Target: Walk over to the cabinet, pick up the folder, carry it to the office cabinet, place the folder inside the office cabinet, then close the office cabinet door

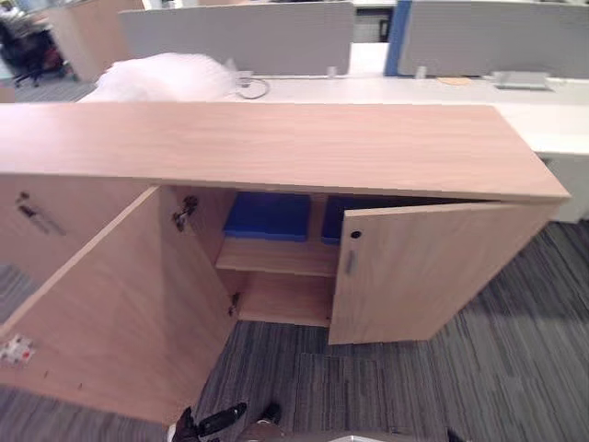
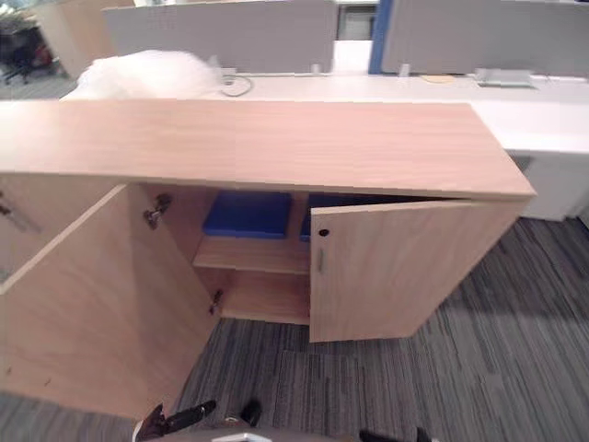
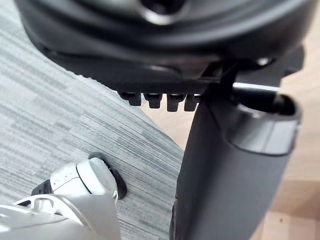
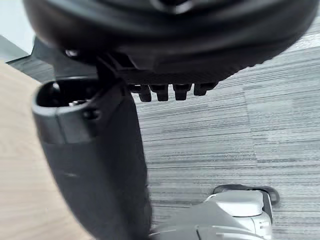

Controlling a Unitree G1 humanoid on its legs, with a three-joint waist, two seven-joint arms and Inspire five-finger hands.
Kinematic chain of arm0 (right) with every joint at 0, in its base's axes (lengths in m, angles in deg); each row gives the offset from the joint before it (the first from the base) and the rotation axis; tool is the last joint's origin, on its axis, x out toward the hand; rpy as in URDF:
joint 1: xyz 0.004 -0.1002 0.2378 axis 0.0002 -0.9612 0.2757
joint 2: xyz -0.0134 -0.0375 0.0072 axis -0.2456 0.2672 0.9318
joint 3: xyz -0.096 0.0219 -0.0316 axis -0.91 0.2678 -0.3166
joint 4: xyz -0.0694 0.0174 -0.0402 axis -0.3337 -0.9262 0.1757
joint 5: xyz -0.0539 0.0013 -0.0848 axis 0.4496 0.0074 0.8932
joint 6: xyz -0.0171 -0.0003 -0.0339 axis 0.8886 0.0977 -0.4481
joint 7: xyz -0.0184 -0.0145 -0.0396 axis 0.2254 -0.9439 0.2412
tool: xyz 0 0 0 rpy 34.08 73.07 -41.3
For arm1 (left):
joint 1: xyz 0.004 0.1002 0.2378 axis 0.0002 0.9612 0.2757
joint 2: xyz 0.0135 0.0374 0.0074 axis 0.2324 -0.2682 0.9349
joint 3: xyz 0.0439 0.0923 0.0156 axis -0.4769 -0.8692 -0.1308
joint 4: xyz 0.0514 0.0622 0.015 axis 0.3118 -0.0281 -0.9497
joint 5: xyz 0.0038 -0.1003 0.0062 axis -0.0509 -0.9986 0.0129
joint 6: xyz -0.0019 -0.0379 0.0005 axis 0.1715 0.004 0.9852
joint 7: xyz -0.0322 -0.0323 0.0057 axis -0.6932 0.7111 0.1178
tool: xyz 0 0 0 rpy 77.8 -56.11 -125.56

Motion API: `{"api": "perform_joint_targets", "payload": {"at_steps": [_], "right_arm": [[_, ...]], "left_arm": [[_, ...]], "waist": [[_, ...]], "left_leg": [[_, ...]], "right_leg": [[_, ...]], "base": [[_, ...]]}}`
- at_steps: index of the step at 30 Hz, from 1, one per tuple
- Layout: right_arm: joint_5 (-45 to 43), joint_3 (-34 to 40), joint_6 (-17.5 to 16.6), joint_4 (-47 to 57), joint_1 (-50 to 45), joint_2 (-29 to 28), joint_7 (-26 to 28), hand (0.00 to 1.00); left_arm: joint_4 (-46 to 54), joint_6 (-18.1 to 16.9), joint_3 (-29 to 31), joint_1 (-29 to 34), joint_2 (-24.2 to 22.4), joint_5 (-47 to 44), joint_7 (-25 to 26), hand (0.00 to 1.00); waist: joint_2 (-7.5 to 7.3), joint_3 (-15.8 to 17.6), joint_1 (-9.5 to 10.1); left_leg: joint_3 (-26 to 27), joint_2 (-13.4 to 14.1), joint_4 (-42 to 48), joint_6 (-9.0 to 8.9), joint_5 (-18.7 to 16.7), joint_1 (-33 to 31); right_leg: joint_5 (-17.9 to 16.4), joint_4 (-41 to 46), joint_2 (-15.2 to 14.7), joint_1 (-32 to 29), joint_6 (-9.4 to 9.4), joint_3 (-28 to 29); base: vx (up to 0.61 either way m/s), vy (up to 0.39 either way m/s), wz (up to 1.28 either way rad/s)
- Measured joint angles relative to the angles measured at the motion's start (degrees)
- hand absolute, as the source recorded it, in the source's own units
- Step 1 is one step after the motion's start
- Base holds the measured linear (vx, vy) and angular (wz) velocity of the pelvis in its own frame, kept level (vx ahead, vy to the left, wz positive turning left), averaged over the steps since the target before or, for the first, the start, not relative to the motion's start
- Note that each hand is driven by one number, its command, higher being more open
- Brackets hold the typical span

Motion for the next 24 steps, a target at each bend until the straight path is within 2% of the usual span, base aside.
{"api": "perform_joint_targets", "payload": {"at_steps": [1, 3, 4, 5, 6, 7, 8, 9, 10, 11, 12, 13, 14, 15, 16, 17, 18, 19, 22, 24], "right_arm": [[-0.3, 0.3, 0.0, -1.0, 0.0, -0.6, -0.4, 1.00], [-1.1, 0.5, 0.0, -1.7, 0.3, -1.5, -0.7, 1.00], [-2.3, 0.3, 0.0, -2.4, 1.1, -2.2, -0.9, 1.00], [-2.4, 0.1, 0.1, -2.5, 1.6, -2.5, -0.9, 1.00], [-2.5, -0.1, 0.1, -2.4, 2.4, -2.2, -1.0, 1.00], [-2.9, -0.2, 0.0, -2.4, 3.0, -1.5, -1.0, 1.00], [-3.7, -0.1, 0.0, -2.3, 3.7, -1.0, -1.0, 1.00], [-5.2, 0.2, -0.1, -2.3, 5.1, -0.7, -1.0, 1.00], [-7.2, 0.5, -0.8, -2.5, 6.4, -1.7, -1.1, 1.00], [-7.4, 0.8, -1.4, -2.9, 7.0, -2.7, -1.2, 1.00], [-8.1, 1.3, -3.2, -2.9, 8.2, -3.2, -1.2, 1.00], [-9.1, 2.3, -4.0, -3.1, 8.8, -3.1, -0.8, 1.00], [-9.1, 3.1, -4.2, -3.5, 8.9, -3.2, -0.8, 1.00], [-9.1, 5.2, -4.0, -4.4, 9.4, -2.7, -0.7, 1.00], [-9.2, 6.6, -3.6, -6.4, 10.2, -3.2, -0.4, 1.00], [-9.3, 6.9, -3.5, -7.3, 10.7, -3.4, -0.3, 1.00], [-9.4, 7.1, -3.6, -8.5, 10.9, -3.8, -0.3, 1.00], [-9.7, 7.8, -3.6, -8.6, 10.9, -3.9, -0.3, 1.00], [-9.8, 10.3, -3.6, -9.3, 10.9, -3.6, -0.3, 1.00], [-10.2, 11.7, -3.5, -10.0, 11.0, -3.6, -0.4, 1.00]], "left_arm": [[0.0, 0.0, 0.8, 1.0, -0.1, -0.2, 0.5, 1.00], [0.2, 0.0, 1.4, 1.2, -0.1, -0.8, 0.8, 1.00], [0.9, 0.0, 4.1, 1.3, -0.4, -1.4, 1.2, 1.00], [1.4, 0.0, 5.3, 1.1, -0.8, -1.6, 1.5, 1.00], [1.7, 0.0, 7.3, 0.5, -1.9, -2.9, 2.3, 1.00], [1.7, 0.1, 7.5, 1.0, -2.6, -3.7, 3.0, 1.00], [1.8, 0.0, 7.4, 1.8, -3.2, -4.0, 3.2, 1.00], [2.2, 0.0, 7.4, 1.9, -3.2, -4.7, 3.1, 1.00], [2.6, -0.2, 7.0, 1.3, -2.6, -4.7, 3.0, 1.00], [2.7, -0.3, 7.4, 0.8, -2.4, -4.8, 2.8, 1.00], [2.6, -0.5, 8.9, 0.4, -2.7, -6.0, 3.4, 1.00], [0.8, -0.4, 8.7, 0.4, -2.7, -7.0, 3.8, 1.00], [-0.3, -0.3, 8.3, 0.4, -2.7, -7.1, 4.0, 1.00], [-1.9, -0.4, 6.3, 0.5, -3.1, -7.4, 3.9, 1.00], [-2.6, -0.3, 5.1, 0.5, -2.6, -8.1, 3.0, 1.00], [-2.7, -0.3, 4.2, 0.8, -2.0, -8.1, 2.9, 1.00], [-2.6, -0.3, 3.6, 1.6, -1.2, -8.5, 2.7, 1.00], [-2.8, -0.4, 3.1, 2.6, -1.0, -9.0, 2.7, 1.00], [-2.8, -0.5, 1.9, 2.9, -1.0, -9.4, 2.7, 1.00], [-1.8, -0.6, 1.6, 3.3, -1.0, -10.3, 2.4, 1.00]], "waist": [[-0.48, 0.2, 0.28], [-1.17, 0.6, 0.53], [-2.25, 1.0, 0.52], [-2.56, 1.5, 0.46], [-2.21, 2.6, 0.54], [-1.01, 2.6, 1.10], [0.14, 2.8, 1.21], [0.07, 2.8, 0.93], [-1.02, 2.6, 0.08], [-2.37, 1.9, -0.42], [-2.27, 1.9, 0.01], [-0.35, 2.2, -0.24], [0.75, 1.9, -0.47], [2.68, 1.9, -0.83], [2.38, 1.9, -0.69], [1.58, 2.2, -0.54], [0.16, 1.7, -0.61], [-0.08, 1.4, -0.80], [0.44, 1.2, -0.78], [0.11, 1.7, -1.01]], "left_leg": [[0.1, 0.3, -1.0, -1.37, 1.2, 0.0], [2.9, 0.3, -1.3, -0.57, 2.6, -0.7], [8.8, 0.6, 1.1, 4.22, 1.6, -2.7], [13.3, 1.4, 4.2, 6.75, 0.6, -4.5], [23.0, 4.0, 15.6, 6.94, -2.1, -9.0], [31.2, 6.6, 24.5, 7.87, -6.1, -11.3], [35.0, 8.0, 25.4, 8.45, -6.6, -11.8], [36.9, 7.2, 23.4, 7.23, -6.2, -11.7], [35.2, 3.4, 14.3, 7.13, -3.0, -9.8], [36.4, 2.0, 10.2, 9.22, -1.3, -8.4], [47.2, 5.2, 19.3, 11.72, -6.3, -9.1], [53.3, 8.5, 25.1, 9.53, -9.8, -6.1], [55.1, 9.4, 24.4, 8.82, -11.3, -4.2], [56.0, 8.3, 19.3, 8.13, -12.4, -2.0], [55.0, 5.2, 13.3, 8.57, -11.1, -0.1], [54.5, 3.4, 10.1, 8.68, -9.5, 1.2], [53.7, 0.1, 3.3, 9.02, -5.8, 3.3], [52.6, -2.0, -3.4, 9.44, -2.3, 5.2], [50.3, -4.4, -14.6, 9.88, 3.9, 9.1], [47.9, -5.2, -15.0, 10.04, 4.2, 9.9]], "right_leg": [[0.0, -1.0, 0.2, 1.0, -0.03, -1.6], [0.0, -1.9, -0.3, 2.0, -0.05, -3.7], [0.1, -2.6, -1.0, 2.3, -0.28, -5.7], [0.2, -2.9, -1.2, 2.7, -0.41, -6.7], [0.1, -3.0, -1.1, 3.7, -0.50, -8.7], [-0.1, -2.5, -0.6, 4.5, -0.38, -10.5], [-0.4, -1.7, 0.2, 4.8, -0.02, -11.3], [-1.8, -1.2, -0.2, 4.5, -0.81, -12.0], [-1.3, -4.5, -0.1, 4.7, -2.02, -11.3], [0.7, -7.1, -1.0, 5.0, -2.61, -11.1], [2.7, -9.4, -2.6, 5.7, -0.84, -14.3], [3.1, -9.9, -2.8, 7.8, -0.61, -17.4], [3.1, -9.7, -2.9, 8.5, -0.60, -19.0], [3.1, -9.0, -2.8, 9.0, -0.55, -21.6], [3.0, -9.2, -3.8, 9.4, -0.45, -21.9], [3.2, -9.6, -4.5, 9.6, -0.18, -21.8], [4.0, -11.1, -5.6, 9.9, 0.06, -21.7], [5.2, -12.2, -6.2, 10.0, 0.83, -22.4], [6.5, -13.6, -5.9, 10.4, 1.51, -24.0], [6.8, -14.1, -6.0, 12.3, 1.59, -26.0]], "base": [[0.04, -0.073, 0.50], [0.02, -0.051, 0.65], [0.01, -0.031, 0.73], [0.01, -0.008, 0.80], [0.05, 0.044, 0.66], [0.08, 0.064, 0.62], [0.11, 0.060, 0.79], [0.09, 0.029, 1.33], [0.05, -0.018, 1.58], [0.03, 0.000, 1.64], [0.07, 0.024, 1.43], [0.11, 0.078, 1.37], [0.11, 0.135, 1.56], [0.06, 0.165, 1.57], [0.04, 0.163, 1.42], [0.03, 0.107, 0.92], [0.05, 0.048, 0.58], [0.05, 0.030, 0.52], [0.04, 0.023, 0.46], [0.01, 0.000, 0.55]]}}
